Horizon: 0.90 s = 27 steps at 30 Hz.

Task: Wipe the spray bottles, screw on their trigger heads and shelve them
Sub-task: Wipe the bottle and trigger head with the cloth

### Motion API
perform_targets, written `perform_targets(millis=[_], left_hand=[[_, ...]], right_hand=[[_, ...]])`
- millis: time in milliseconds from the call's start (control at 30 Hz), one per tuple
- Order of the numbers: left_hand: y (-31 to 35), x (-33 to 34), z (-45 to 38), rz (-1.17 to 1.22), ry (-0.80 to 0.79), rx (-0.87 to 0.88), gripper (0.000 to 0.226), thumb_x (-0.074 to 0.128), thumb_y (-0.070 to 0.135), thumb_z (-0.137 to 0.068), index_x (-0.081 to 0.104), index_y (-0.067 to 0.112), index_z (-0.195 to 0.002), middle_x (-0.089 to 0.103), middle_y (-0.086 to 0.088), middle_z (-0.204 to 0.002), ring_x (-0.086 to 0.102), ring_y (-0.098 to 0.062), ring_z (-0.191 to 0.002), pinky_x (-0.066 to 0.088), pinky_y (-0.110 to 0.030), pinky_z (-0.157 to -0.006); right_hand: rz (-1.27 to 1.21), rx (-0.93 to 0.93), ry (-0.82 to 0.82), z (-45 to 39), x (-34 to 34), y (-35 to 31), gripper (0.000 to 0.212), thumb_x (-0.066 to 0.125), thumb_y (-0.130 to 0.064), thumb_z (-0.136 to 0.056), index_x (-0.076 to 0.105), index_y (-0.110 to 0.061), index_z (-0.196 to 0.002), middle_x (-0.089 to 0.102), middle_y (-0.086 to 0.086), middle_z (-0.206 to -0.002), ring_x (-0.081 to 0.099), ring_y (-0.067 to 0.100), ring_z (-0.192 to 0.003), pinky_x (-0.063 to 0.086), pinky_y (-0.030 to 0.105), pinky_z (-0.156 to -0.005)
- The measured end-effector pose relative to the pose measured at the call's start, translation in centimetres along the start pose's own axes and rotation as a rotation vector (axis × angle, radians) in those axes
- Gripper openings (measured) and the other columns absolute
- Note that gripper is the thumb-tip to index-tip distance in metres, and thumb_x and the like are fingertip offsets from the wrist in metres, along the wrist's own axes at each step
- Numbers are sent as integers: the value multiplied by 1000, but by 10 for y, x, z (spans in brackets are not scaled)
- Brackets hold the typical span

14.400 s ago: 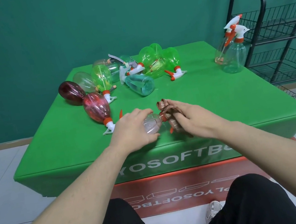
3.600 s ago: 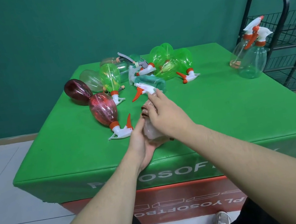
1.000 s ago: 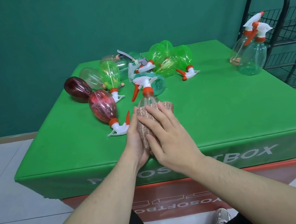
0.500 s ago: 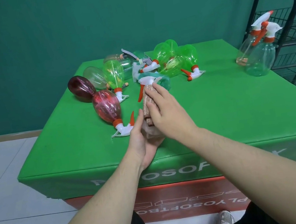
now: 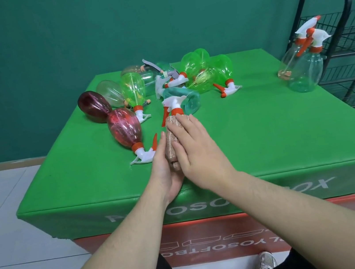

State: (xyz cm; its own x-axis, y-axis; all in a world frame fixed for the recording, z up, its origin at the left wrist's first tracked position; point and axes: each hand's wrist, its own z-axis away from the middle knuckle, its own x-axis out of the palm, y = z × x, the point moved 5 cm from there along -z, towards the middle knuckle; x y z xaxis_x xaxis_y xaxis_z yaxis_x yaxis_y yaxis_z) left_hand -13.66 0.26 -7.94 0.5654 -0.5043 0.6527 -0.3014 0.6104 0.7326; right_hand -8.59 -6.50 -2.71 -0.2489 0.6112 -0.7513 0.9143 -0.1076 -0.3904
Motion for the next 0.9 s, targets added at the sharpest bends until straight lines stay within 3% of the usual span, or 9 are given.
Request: perform_targets(millis=[67, 167, 267, 367, 467, 567, 633, 700, 900], left_hand=[[-1, 2, 1, -16, -10, -13, 55, 40, 55, -105, 67, 16, -132, 69, -9, -134, 65, -21, -126, 48, -36, -110], [-2, 5, 3, -17, -38, -22, 60, 43, 60, -101, 70, 12, -126, 70, -13, -131, 68, -23, -120, 56, -33, -101], [-2, 3, 2, -26, -19, -3, 63, 59, 60, -90, 73, 9, -124, 69, -18, -132, 68, -27, -120, 57, -35, -100], [-2, 1, -2, -15, -29, 53, 96, 85, 57, -74, 52, 6, -147, 61, -24, -141, 60, -36, -131, 50, -46, -110], [-3, -1, -7, -8, -36, 89, 108, 91, 56, -68, 45, 5, -152, 60, -25, -141, 59, -38, -132, 49, -49, -110], [-2, 0, -2, -22, -19, 64, 88, 81, 55, -80, 53, 4, -145, 65, -23, -136, 65, -34, -125, 55, -43, -103], [-1, 3, 1, -48, -21, 41, 54, 60, 51, -95, 74, 7, -123, 72, -19, -125, 71, -28, -114, 59, -37, -97], [-2, 6, 3, -54, -51, 27, 51, 45, 49, -104, 83, 14, -103, 75, -14, -119, 73, -21, -109, 60, -32, -94], [1, 15, 6, -63, -72, 2, 52, 33, 54, -107, 71, 21, -119, 74, -7, -124, 71, -15, -114, 60, -27, -88]], right_hand=[[51, -37, -23, 10, 4, 1, 51, 31, -29, -104, 45, -9, -150, 32, 13, -161, 20, 33, -152, 18, 49, -124], [76, -80, -18, 26, 7, 1, 49, 35, -28, -105, 45, -12, -150, 31, 11, -162, 16, 33, -154, 21, 53, -123], [35, -91, -3, 39, 6, 3, 47, 38, -25, -105, 44, -16, -150, 28, 8, -164, 13, 30, -155, 22, 54, -123], [10, -99, -2, 46, 5, 5, 47, 40, -23, -104, 42, -17, -151, 26, 5, -165, 10, 27, -156, 21, 51, -124], [8, -93, -11, 46, 3, 6, 48, 39, -24, -104, 42, -17, -152, 25, 5, -165, 7, 24, -156, 18, 48, -125], [1, -61, -17, 44, 2, 6, 49, 39, -26, -104, 39, -21, -153, 21, 2, -167, 2, 21, -156, 18, 48, -125], [8, -53, -7, 42, 1, 6, 50, 38, -28, -104, 38, -23, -154, 20, 1, -167, 1, 21, -157, 19, 49, -125], [35, -65, 8, 38, -3, 5, 51, 38, -28, -102, 40, -22, -153, 23, 3, -166, 4, 23, -156, 20, 52, -124], [52, -106, 13, 19, -13, 4, 53, 42, -28, -99, 43, -24, -152, 32, 4, -162, 14, 26, -155, 22, 55, -121]])
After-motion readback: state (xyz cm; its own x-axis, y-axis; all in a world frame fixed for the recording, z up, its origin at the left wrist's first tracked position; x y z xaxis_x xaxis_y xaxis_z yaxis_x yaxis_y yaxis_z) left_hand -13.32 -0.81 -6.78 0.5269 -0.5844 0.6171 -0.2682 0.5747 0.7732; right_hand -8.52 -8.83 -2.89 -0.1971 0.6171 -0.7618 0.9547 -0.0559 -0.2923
